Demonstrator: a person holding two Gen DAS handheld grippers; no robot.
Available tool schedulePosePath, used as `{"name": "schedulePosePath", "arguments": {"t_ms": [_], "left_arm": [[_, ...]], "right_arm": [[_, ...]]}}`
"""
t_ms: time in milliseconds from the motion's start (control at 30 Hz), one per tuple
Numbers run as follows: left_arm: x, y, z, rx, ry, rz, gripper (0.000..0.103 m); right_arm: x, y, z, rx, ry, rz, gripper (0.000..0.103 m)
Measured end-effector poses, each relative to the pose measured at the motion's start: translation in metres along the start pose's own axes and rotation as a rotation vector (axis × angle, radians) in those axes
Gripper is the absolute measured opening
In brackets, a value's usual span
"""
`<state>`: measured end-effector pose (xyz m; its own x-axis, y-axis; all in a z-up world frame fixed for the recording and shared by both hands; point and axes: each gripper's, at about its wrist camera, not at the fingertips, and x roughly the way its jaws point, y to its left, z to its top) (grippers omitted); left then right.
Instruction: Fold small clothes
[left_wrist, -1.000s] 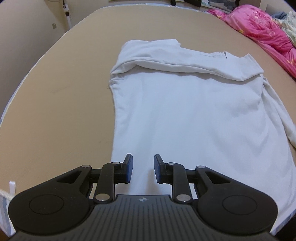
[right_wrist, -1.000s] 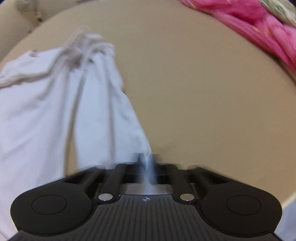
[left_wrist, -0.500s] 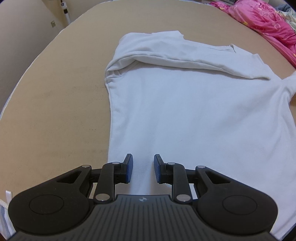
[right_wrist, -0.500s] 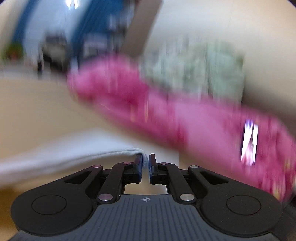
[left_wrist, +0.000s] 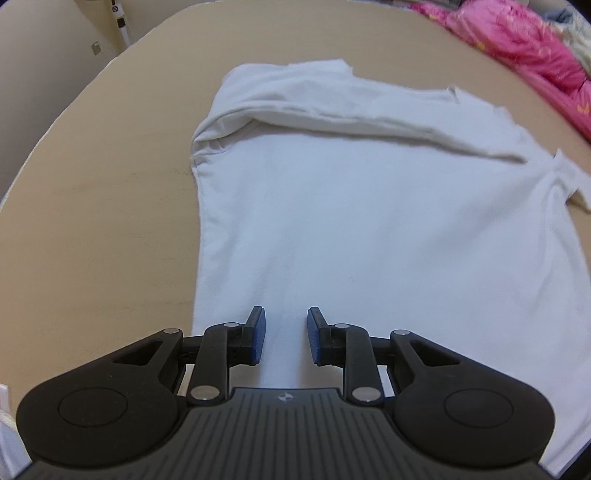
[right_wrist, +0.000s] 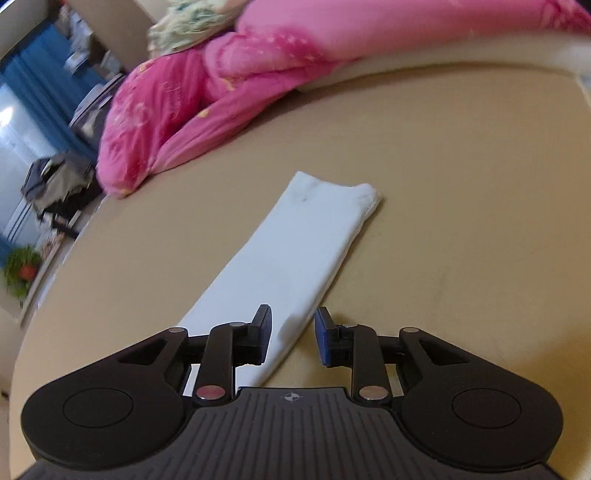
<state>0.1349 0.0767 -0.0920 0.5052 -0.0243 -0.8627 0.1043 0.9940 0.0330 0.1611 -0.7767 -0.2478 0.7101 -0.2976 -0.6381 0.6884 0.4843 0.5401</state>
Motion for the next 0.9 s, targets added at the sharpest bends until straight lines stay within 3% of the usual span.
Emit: {"name": "schedulePosePath", "arguments": {"t_ms": [67,100,200,300,367,467,600,700,800,900], "left_arm": [[-0.003,-0.001,0.000,-0.005,-0.017,-0.008,0.027],[-0.004,-0.002,0.001,-0.005,-0.028,-0.007,0.027],[-0.009,-0.006,0.003,-0.002,-0.061,-0.016,0.027],[-0.015,-0.012,0.003,0.016,-0.095,-0.030,0.027],[-0.016,-0.015,0.002,0.030,-0.104,-0.033,0.027],[-0.018,-0.019,0.001,0.054,-0.119,-0.042,0.027],[-0.031,-0.028,0.008,0.084,-0.201,-0.091,0.027],[-0.035,-0.052,0.024,0.153,-0.266,-0.106,0.027],[-0.028,-0.087,0.049,0.202,-0.308,-0.142,0.027],[-0.005,-0.139,0.080,0.226,-0.309,-0.201,0.027]], "right_arm": [[0.015,-0.003,0.009,0.031,-0.011,-0.019,0.017],[0.019,-0.001,0.010,0.017,-0.019,-0.028,0.003],[0.020,0.007,0.010,-0.026,-0.060,-0.051,0.002],[0.016,-0.011,0.023,0.076,-0.109,-0.138,0.002],[0.012,-0.013,0.024,0.061,-0.139,-0.184,0.002],[0.015,-0.003,0.019,0.015,-0.125,-0.201,0.003],[-0.017,0.018,0.013,-0.012,-0.181,-0.298,0.018],[-0.057,0.044,0.012,-0.020,-0.199,-0.229,0.022],[-0.106,0.081,0.002,-0.064,-0.163,-0.064,0.023],[-0.161,0.112,-0.032,-0.138,-0.102,0.141,0.043]]}}
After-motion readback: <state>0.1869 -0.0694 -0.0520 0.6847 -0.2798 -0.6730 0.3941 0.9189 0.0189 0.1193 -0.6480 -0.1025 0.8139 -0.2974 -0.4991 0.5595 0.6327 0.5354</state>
